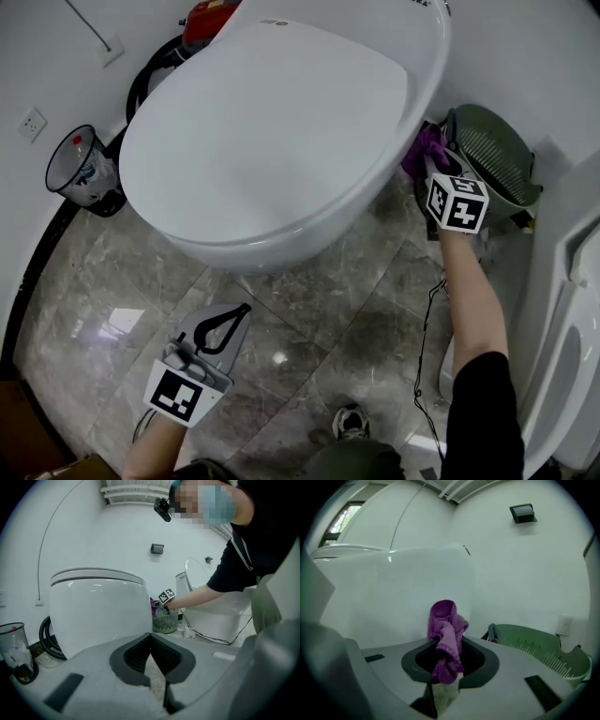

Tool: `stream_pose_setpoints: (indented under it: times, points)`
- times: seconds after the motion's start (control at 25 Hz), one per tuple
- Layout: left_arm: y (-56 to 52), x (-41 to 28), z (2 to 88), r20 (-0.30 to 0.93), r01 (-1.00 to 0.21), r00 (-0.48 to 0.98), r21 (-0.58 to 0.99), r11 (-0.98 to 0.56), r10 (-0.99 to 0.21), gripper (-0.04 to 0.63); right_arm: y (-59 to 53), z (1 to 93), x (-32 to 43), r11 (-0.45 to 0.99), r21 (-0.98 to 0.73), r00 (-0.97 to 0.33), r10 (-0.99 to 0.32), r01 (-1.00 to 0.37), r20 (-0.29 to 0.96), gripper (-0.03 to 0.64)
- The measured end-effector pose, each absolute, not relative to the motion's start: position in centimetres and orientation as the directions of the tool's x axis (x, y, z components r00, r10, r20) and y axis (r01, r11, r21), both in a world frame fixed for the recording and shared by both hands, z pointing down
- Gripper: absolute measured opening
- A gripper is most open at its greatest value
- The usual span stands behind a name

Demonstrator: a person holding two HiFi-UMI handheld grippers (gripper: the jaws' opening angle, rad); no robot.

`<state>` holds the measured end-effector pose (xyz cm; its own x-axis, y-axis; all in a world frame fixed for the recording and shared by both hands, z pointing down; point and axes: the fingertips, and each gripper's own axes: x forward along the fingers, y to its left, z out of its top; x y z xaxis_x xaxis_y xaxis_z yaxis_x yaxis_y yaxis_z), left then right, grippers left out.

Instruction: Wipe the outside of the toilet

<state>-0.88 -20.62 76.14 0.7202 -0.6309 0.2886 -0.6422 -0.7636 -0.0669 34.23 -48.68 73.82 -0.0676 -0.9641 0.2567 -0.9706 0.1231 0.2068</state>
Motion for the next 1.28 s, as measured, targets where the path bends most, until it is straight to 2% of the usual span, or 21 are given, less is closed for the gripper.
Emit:
stream_pose_setpoints:
  times: [0.16,0.28,0.4,0.64,0.8,1.0,1.28]
  points:
    - [-20.0,-1.5,75.9,0.285,-0.645,0.717,-0.075,-0.760,-0.636,0.006,-47.8,73.8,34.1,0.105,0.242,-0.043,-0.967,-0.965,0.249,0.089]
    - [-19.7,-2.2,75.8,0.276,-0.644,0.719,-0.080,-0.761,-0.637,0.006,-45.3,73.4,32.9,0.137,0.264,-0.075,-0.970,-0.955,0.230,0.089]
    - [-19.6,-3.0,75.6,0.261,-0.644,0.723,-0.080,-0.761,-0.639,0.006,-40.4,73.6,29.9,0.213,0.275,-0.156,-0.964,-0.938,0.215,0.089]
    - [-19.7,-3.3,75.9,0.238,-0.639,0.735,-0.072,-0.766,-0.635,0.006,-28.8,76.4,22.0,0.383,0.149,-0.346,-0.911,-0.912,0.223,0.089]
    - [-19.5,-3.3,75.8,0.232,-0.634,0.742,-0.064,-0.771,-0.629,0.006,-23.6,77.9,15.5,0.487,0.125,-0.456,-0.864,-0.864,0.214,0.089]
    - [-19.3,-4.4,75.4,0.222,-0.649,0.729,-0.079,-0.757,-0.648,0.006,-21.6,80.2,6.7,0.640,0.179,-0.598,-0.765,-0.747,0.239,0.089]
    - [-19.2,-5.2,75.6,0.230,-0.662,0.713,-0.092,-0.744,-0.662,0.006,-23.6,81.1,1.2,0.695,0.156,-0.665,-0.718,-0.702,0.205,0.089]
